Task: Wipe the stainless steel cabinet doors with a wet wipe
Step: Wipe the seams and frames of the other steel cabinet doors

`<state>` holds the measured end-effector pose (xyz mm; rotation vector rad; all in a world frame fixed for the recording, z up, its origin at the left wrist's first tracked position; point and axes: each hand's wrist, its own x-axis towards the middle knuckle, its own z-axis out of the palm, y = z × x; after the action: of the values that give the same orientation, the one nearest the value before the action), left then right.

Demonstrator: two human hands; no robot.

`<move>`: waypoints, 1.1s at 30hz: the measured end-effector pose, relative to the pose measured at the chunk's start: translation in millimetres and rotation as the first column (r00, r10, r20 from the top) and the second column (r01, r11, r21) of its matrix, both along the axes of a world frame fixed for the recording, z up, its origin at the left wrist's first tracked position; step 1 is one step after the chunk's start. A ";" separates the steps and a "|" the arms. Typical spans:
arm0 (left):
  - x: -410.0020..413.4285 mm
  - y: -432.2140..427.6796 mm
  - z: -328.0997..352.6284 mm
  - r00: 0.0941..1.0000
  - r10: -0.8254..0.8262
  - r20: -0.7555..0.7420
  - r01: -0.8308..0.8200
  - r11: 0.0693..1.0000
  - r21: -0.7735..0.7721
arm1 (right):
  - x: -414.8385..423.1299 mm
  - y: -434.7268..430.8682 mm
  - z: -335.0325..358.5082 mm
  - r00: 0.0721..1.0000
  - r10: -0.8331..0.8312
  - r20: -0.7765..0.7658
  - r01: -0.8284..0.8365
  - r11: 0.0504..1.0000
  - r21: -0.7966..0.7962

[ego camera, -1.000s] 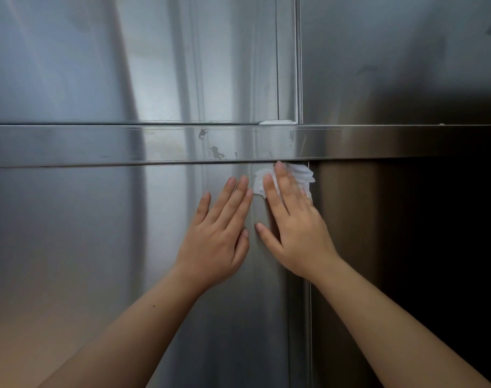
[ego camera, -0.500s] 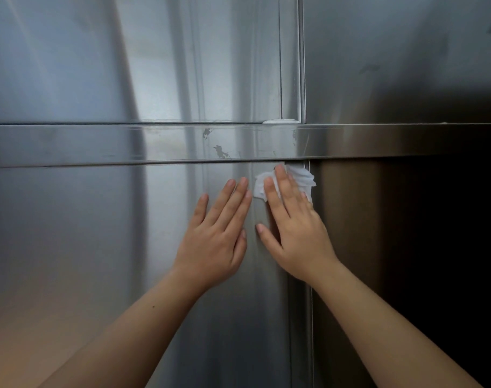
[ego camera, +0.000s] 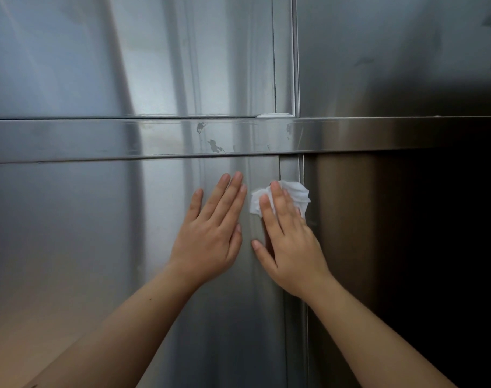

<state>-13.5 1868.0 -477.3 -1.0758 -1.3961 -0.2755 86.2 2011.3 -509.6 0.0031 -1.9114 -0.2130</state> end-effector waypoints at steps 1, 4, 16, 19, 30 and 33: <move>0.2 0.3 -0.1 1.000 0.002 0.000 -0.002 1.000 0.000 | -0.2 -0.4 3.8 1.000 -0.007 -0.008 0.007 1.000 -0.004; 0.5 0.5 0.3 1.000 0.000 -0.001 0.000 1.000 0.002 | -2.6 -4.4 5.9 0.999 -0.040 -0.032 0.039 0.999 -0.026; 0.1 -0.5 1.0 1.000 0.013 -0.005 -0.013 1.000 -0.013 | 1.1 -1.9 -16.5 0.990 -0.140 -0.002 0.140 0.989 0.056; 0.6 -0.1 0.6 1.000 0.011 -0.003 -0.011 1.000 -0.008 | 1.1 -0.7 -13.7 0.990 -0.143 0.001 0.143 0.988 0.050; -0.1 -0.3 0.1 1.000 0.010 0.003 -0.010 1.000 -0.012 | 1.7 -4.4 -22.7 0.992 -0.122 0.008 0.122 0.992 -0.001; -1.4 0.3 -0.1 1.000 0.012 0.001 -0.012 1.000 -0.014 | -0.9 -4.5 -0.9 0.992 -0.127 -0.020 0.127 0.992 0.002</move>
<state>-14.9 1868.3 -477.4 -1.0784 -1.4069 -0.2583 85.4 2006.7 -510.4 -0.1183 -1.8934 -0.3004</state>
